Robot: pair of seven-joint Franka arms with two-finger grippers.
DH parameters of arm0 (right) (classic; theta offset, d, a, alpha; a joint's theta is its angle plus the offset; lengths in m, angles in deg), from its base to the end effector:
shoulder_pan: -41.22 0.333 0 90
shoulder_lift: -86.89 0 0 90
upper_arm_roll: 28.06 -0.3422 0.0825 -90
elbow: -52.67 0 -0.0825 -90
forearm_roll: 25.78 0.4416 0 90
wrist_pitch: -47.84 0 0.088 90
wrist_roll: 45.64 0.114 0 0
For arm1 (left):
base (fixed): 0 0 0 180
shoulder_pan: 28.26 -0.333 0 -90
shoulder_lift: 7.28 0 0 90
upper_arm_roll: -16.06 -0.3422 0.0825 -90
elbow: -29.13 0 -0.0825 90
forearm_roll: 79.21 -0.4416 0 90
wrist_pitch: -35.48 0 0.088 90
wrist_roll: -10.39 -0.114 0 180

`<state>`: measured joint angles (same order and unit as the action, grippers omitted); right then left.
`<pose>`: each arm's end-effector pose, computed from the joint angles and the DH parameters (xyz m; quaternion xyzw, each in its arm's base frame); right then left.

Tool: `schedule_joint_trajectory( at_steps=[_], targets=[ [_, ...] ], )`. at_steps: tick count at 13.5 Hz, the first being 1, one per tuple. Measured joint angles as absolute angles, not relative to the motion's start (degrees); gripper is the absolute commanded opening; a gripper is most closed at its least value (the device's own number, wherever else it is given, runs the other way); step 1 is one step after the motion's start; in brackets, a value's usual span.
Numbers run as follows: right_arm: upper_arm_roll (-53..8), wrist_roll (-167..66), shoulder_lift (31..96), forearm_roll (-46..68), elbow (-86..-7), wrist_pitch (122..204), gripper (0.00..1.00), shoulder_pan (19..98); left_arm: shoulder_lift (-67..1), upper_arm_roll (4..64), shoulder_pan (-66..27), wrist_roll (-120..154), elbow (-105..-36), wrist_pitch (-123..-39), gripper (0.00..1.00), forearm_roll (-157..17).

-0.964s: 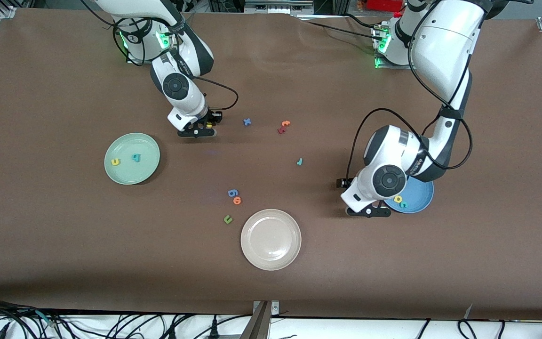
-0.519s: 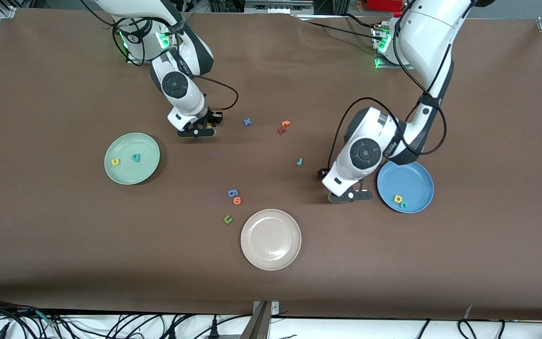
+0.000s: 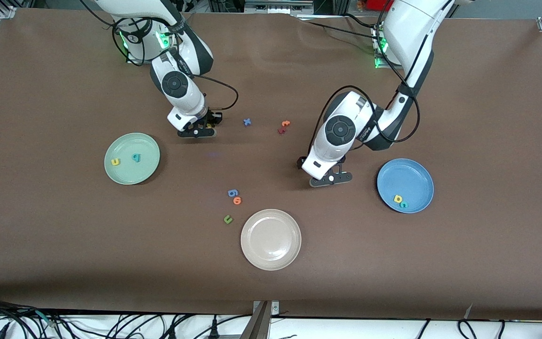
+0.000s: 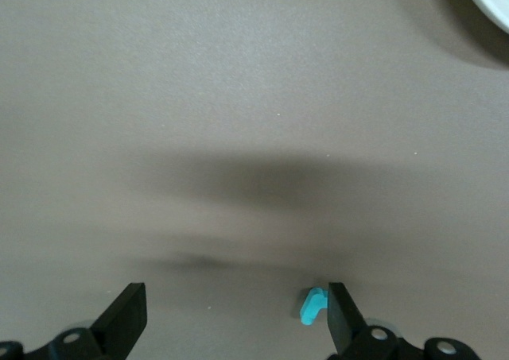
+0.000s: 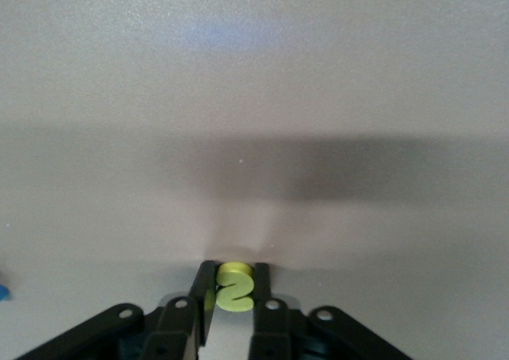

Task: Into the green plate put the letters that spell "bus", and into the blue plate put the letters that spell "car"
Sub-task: 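Carry the 2 toward the green plate while the left gripper reaches teal r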

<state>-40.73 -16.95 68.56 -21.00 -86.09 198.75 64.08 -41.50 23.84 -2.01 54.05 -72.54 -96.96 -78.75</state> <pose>0.4119 0.3016 0.1385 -0.9971 -0.0184 0.0716 0.0178 0.5907 -0.3920 0.1943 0.9940 0.0971 -0.0474 0.0149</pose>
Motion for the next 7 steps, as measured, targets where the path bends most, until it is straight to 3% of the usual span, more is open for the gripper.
schedule_joint_trajectory(
  at_steps=[7],
  targets=[
    [-39.9, -16.9, 68.9, -21.0, -85.9, 198.8, 0.06, 64.1, -42.0, 23.9, 0.1, 57.9, -74.5, -100.5, 1.00, -78.8]
  ],
)
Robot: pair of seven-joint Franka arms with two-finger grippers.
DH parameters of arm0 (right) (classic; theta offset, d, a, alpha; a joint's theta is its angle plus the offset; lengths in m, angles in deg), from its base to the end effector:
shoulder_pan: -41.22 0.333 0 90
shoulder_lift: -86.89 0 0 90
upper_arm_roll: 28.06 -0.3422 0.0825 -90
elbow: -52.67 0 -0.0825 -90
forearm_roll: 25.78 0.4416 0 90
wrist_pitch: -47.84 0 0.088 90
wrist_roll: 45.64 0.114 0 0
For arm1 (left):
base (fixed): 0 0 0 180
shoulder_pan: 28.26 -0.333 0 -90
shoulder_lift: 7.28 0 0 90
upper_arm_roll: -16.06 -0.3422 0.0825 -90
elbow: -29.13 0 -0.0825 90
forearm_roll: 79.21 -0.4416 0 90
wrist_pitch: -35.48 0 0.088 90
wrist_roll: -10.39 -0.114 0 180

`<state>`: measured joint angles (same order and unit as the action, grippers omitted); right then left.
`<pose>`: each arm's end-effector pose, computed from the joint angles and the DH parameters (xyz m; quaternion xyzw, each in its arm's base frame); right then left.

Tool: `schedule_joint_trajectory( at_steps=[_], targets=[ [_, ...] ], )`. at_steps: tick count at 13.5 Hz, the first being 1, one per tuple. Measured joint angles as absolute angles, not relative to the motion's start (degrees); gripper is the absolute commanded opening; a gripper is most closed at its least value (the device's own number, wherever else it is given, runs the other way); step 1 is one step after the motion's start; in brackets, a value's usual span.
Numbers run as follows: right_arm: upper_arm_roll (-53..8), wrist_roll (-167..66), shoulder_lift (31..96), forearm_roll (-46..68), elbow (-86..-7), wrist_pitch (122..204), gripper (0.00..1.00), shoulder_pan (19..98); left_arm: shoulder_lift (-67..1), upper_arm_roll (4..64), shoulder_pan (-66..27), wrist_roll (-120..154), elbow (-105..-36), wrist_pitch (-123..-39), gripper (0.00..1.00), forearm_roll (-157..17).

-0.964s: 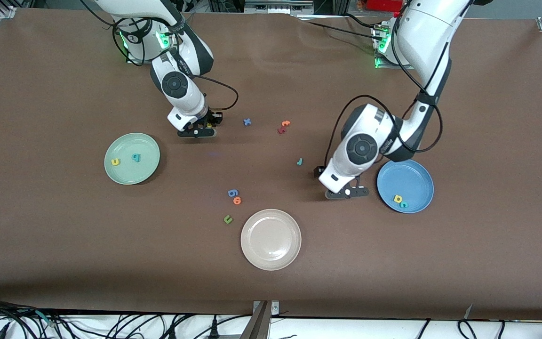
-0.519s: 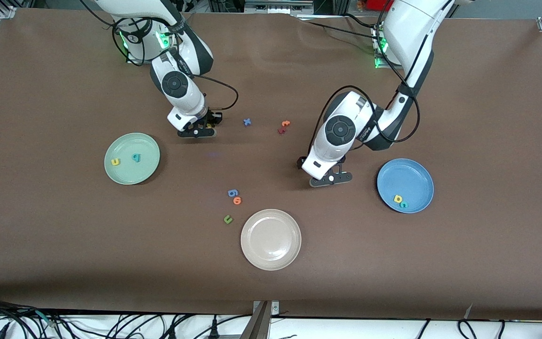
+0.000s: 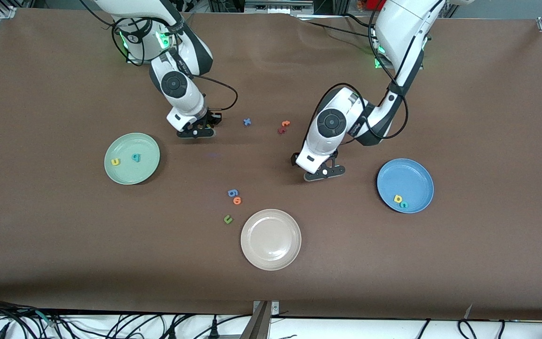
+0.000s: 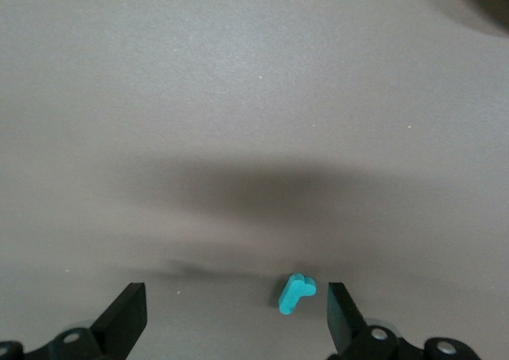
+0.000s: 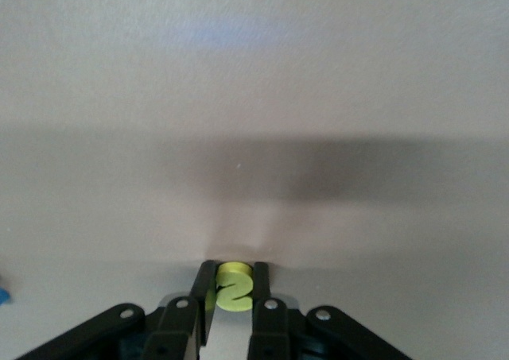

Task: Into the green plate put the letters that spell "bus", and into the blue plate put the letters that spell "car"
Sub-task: 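Carry the 2 toward the green plate while the left gripper reaches teal r, then drop the 2 on the green plate while the left gripper grasps the r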

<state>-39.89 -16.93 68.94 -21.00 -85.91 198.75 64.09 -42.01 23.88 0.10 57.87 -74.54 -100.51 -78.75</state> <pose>0.4189 0.2964 0.1423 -0.9976 -0.0114 0.0663 0.0182 0.5690 -0.4103 0.1777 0.9926 0.1125 -0.0416 0.0188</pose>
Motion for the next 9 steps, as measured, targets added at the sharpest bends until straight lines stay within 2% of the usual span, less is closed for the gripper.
schedule_joint_trajectory(
  at_steps=[2, 6, 9],
  targets=[
    [-37.6, -17.3, 71.3, -21.1, -85.4, 195.6, 0.06, 64.1, -43.2, 23.9, 0.9, 59.4, -74.6, -102.3, 0.98, -78.8],
    [-29.2, -25.5, 79.7, -21.2, -82.9, 181.4, 0.06, 64.0, -45.4, 23.9, 2.0, 60.8, -74.6, -103.8, 0.94, -78.8],
    [-21.4, -34.5, 81.4, -21.2, -82.6, 178.7, 0.06, 63.8, -45.9, 23.8, 1.8, 61.0, -74.6, -103.9, 0.90, -78.1]
  ],
)
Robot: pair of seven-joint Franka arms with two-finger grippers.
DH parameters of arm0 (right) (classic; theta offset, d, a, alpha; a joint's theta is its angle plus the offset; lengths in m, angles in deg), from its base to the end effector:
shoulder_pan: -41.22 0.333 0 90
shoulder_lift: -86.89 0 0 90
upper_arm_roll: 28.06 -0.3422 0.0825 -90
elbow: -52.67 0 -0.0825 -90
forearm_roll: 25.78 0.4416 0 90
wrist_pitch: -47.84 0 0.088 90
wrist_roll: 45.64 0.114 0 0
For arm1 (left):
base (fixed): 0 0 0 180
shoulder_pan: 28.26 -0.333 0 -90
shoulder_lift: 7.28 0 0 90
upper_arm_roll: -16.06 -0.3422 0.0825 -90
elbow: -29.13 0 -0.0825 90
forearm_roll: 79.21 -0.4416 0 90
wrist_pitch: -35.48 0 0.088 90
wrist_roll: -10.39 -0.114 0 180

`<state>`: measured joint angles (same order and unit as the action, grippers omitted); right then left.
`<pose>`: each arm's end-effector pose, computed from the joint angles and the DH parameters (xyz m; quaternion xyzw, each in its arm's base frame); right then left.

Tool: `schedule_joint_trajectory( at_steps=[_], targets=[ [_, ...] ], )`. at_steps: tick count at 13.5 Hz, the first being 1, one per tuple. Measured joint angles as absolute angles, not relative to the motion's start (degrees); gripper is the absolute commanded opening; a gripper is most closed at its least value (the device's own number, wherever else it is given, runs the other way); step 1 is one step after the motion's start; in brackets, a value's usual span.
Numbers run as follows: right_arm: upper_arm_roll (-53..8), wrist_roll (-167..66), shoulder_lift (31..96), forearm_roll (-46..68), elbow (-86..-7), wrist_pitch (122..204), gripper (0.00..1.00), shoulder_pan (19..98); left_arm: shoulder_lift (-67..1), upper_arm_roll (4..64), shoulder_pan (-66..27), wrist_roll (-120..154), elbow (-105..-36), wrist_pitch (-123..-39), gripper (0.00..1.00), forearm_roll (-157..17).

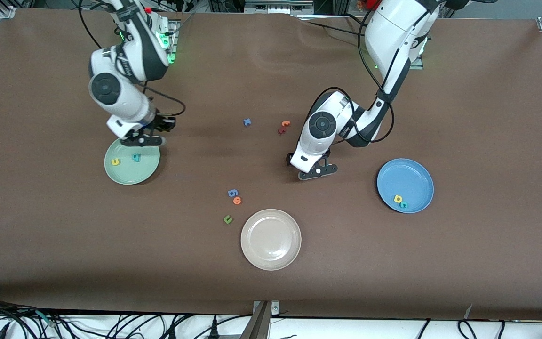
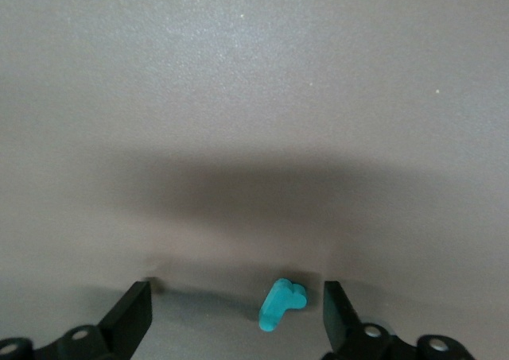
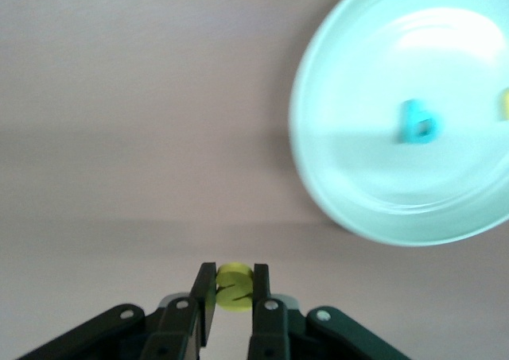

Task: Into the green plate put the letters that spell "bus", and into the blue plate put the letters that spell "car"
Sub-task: 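Drop the 2 on the green plate while the left gripper grasps the r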

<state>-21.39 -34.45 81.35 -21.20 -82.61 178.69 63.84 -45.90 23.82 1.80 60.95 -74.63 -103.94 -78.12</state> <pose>0.5045 0.1459 0.2483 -0.9959 -0.0125 0.0892 0.0014 0.5520 -0.4240 0.1349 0.9898 0.1317 -0.0504 0.0186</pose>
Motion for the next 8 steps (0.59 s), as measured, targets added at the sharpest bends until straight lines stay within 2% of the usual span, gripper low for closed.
schedule_joint_trajectory(
  at_steps=[3, 6, 7, 8],
  targets=[
    [-14.9, -43.6, 78.5, -21.2, -82.9, 180.3, 0.06, 63.2, -46.0, 23.8, 1.8, 61.2, -74.6, -104.0, 0.85, -77.4],
    [-13.8, -46.0, 73.3, -21.2, -83.0, 185.2, 0.08, 62.5, -46.1, 23.8, 1.8, 61.3, -74.5, -104.0, 0.70, -74.4],
    [-13.9, -46.0, 72.0, -21.2, -82.9, 186.6, 0.25, 62.6, -46.1, 23.8, 1.9, 61.3, -74.4, -104.1, 0.66, -74.0],
    [-14.0, -46.0, 71.2, -21.2, -82.9, 187.5, 0.65, 62.6, -46.0, 23.8, 1.9, 61.5, -74.2, -104.0, 0.61, -73.9]
  ],
)
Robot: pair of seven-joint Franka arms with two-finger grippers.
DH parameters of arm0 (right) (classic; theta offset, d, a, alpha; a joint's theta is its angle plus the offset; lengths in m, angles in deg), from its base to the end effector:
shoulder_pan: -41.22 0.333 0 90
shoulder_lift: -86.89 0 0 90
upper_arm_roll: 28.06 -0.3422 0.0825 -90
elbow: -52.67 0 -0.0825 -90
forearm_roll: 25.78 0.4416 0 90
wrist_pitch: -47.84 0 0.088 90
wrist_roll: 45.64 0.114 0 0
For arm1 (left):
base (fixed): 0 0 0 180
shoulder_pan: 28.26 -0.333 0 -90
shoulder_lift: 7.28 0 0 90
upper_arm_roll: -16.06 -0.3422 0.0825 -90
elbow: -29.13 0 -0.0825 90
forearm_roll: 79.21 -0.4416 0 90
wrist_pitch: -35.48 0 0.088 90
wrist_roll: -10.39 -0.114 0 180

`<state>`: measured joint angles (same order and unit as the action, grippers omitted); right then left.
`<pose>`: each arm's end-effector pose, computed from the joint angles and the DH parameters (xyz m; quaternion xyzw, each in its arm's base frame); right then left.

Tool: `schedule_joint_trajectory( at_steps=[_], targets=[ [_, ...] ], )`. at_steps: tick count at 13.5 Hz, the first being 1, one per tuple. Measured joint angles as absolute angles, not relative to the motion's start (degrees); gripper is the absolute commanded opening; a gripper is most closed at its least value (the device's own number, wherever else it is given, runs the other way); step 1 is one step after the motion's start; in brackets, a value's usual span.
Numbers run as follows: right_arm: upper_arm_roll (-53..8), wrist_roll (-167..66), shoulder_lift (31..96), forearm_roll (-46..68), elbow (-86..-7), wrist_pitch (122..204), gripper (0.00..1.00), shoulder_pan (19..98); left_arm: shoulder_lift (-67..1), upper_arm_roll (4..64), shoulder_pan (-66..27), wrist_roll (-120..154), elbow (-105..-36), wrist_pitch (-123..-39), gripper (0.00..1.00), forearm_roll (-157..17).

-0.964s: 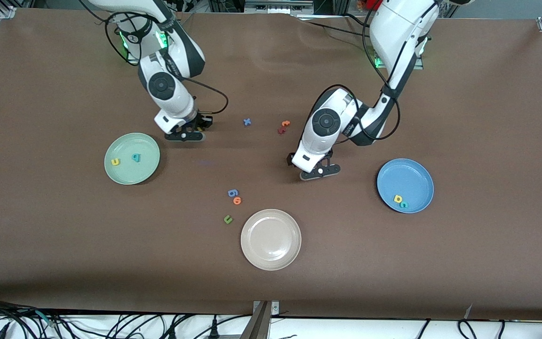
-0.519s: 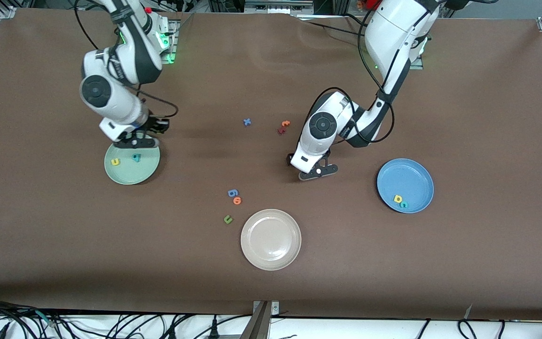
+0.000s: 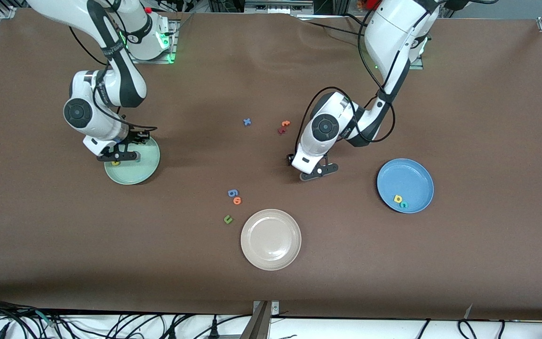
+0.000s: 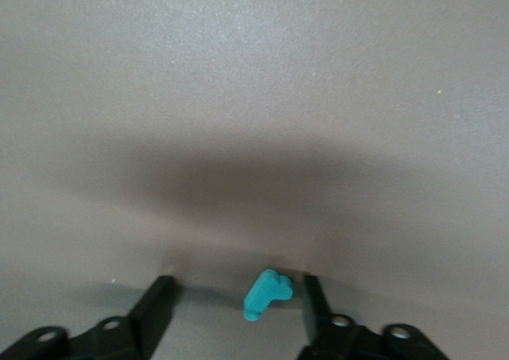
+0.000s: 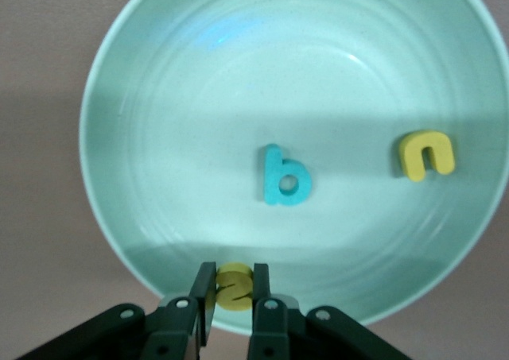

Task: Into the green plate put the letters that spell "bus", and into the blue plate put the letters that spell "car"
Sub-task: 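Drop the 2 on the green plate while the left gripper grasps the r, then return the right gripper to rest while the left gripper lifts the r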

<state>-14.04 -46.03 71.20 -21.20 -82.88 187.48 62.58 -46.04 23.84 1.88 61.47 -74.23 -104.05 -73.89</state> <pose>0.5179 0.0609 0.1677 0.9947 0.0355 -0.0951 0.0160 0.5532 -0.4268 0.1364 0.9837 0.1636 -0.0653 0.0368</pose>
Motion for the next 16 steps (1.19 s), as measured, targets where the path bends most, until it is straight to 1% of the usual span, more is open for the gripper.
schedule_joint_trajectory(
  at_steps=[1, 2, 3, 5, 7, 9, 11, 12, 14, 15, 16],
  targets=[
    [-14.1, -46.0, 70.9, -21.2, -82.8, 188.0, 0.98, 62.6, -46.0, 23.8, 1.9, 61.7, -74.2, -104.0, 0.56, -73.9],
    [-14.1, -46.0, 70.9, -21.2, -82.7, 188.2, 0.99, 62.6, -46.0, 23.8, 1.9, 61.9, -74.2, -104.0, 0.50, -73.9],
    [-14.1, -46.0, 71.0, -21.2, -82.4, 188.2, 0.99, 62.6, -46.0, 23.8, 1.9, 61.9, -74.1, -104.0, 0.48, -73.9],
    [-14.1, -46.0, 71.5, -21.2, -81.2, 188.0, 0.99, 62.6, -45.9, 23.9, 1.9, 62.0, -74.1, -104.0, 0.44, -73.9],
    [-13.5, -46.0, 73.3, -21.2, -78.8, 184.1, 0.99, 62.6, -45.9, 23.9, 1.9, 62.0, -74.0, -104.0, 0.40, -73.9],
    [-11.7, -46.0, 76.2, -21.2, -74.1, 174.4, 0.99, 62.6, -45.9, 23.9, 1.9, 62.0, -74.0, -104.0, 0.36, -73.9],
    [-9.3, -46.0, 78.5, -21.2, -66.3, 161.5, 0.99, 62.5, -45.9, 23.9, 1.9, 62.0, -73.9, -104.0, 0.33, -73.9],
    [-8.1, -46.0, 79.1, -21.2, -62.3, 156.3, 0.99, 62.5, -45.9, 23.9, 1.9, 62.0, -73.9, -104.0, 0.29, -73.9],
    [-6.1, -46.0, 79.4, -21.2, -55.3, 148.9, 0.99, 62.5, -45.9, 23.9, 1.9, 62.0, -73.9, -104.0, 0.27, -73.9],
    [-5.2, -46.0, 79.3, -21.2, -52.4, 145.9, 1.00, 62.4, -45.9, 23.9, 1.9, 62.0, -73.9, -104.0, 0.19, -73.9],
    [-4.4, -46.0, 79.3, -21.2, -49.9, 143.3, 1.00, 62.4, -45.9, 23.9, 1.9, 62.0, -73.9, -104.0, 0.15, -73.9]
  ],
)
